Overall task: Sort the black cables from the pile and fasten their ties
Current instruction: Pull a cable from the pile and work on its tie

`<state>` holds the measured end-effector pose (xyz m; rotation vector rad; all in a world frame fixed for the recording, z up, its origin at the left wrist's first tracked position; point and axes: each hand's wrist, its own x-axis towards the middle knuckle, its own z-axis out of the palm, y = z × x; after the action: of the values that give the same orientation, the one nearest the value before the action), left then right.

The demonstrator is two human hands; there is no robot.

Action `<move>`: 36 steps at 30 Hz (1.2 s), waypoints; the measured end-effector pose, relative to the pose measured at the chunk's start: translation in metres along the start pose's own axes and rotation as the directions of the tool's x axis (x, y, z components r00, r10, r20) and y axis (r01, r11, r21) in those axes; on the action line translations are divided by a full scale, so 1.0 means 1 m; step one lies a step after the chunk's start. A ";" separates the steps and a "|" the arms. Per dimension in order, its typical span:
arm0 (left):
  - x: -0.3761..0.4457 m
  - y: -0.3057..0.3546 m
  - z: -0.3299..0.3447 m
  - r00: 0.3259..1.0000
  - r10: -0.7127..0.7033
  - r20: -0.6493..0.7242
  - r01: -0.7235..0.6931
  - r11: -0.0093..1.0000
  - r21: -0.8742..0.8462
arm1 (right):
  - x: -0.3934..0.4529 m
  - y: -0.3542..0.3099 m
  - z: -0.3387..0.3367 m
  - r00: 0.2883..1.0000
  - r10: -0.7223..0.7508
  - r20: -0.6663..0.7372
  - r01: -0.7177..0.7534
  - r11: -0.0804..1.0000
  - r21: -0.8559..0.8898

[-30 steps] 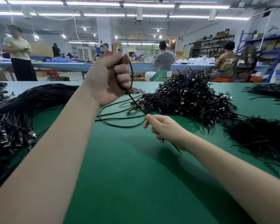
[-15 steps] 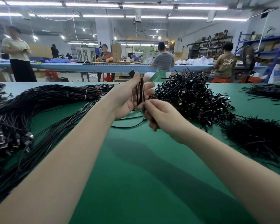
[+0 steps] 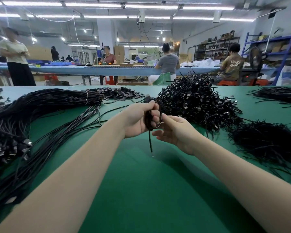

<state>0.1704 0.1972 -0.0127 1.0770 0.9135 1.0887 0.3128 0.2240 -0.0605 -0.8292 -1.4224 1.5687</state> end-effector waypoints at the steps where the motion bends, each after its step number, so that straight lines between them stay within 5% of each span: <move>1: 0.002 -0.004 -0.002 0.999 -0.016 -0.047 0.016 1.000 0.010 | 0.000 0.003 -0.001 1.000 0.024 -0.009 -0.024 1.000 0.005; 5: 0.006 -0.011 -0.010 0.987 -0.078 -0.141 0.079 0.997 0.003 | 0.002 0.010 0.001 0.994 0.109 -0.024 -0.108 0.993 0.038; 9: 0.009 -0.019 -0.016 0.973 -0.081 -0.218 0.130 0.966 0.224 | 0.005 0.016 0.005 0.995 0.076 -0.069 -0.076 0.997 0.008; 15: 0.007 -0.025 -0.015 0.999 -0.036 0.008 0.037 0.979 -0.199 | 0.005 0.017 0.006 0.997 0.066 -0.027 -0.068 0.996 -0.057; 20: 0.018 -0.034 -0.005 0.984 0.101 -0.148 -0.101 0.995 0.009 | 0.004 0.015 0.005 0.998 0.007 0.059 0.004 0.984 -0.176; 26: 0.024 -0.038 -0.007 0.966 0.150 -0.209 -0.107 0.973 0.204 | 0.001 0.013 0.008 0.992 -0.088 0.088 0.119 0.872 -0.474; 29: 0.024 -0.040 -0.007 0.961 0.167 -0.221 -0.115 0.966 0.231 | 0.001 0.010 0.012 0.988 -0.135 0.077 0.152 0.749 -0.645; 32: 0.025 -0.044 -0.003 0.958 0.160 -0.240 -0.099 0.964 0.246 | 0.004 0.012 0.014 0.972 -0.226 0.072 0.170 0.456 -0.874; 36: 0.027 -0.051 0.004 0.947 0.148 -0.285 -0.070 0.961 0.268 | 0.008 0.021 0.008 0.969 -0.248 -0.016 0.043 0.230 -0.972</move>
<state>0.1920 0.2174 -0.0625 1.2022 1.2775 1.2775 0.2992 0.2274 -0.0798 -1.4166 -2.2614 0.2009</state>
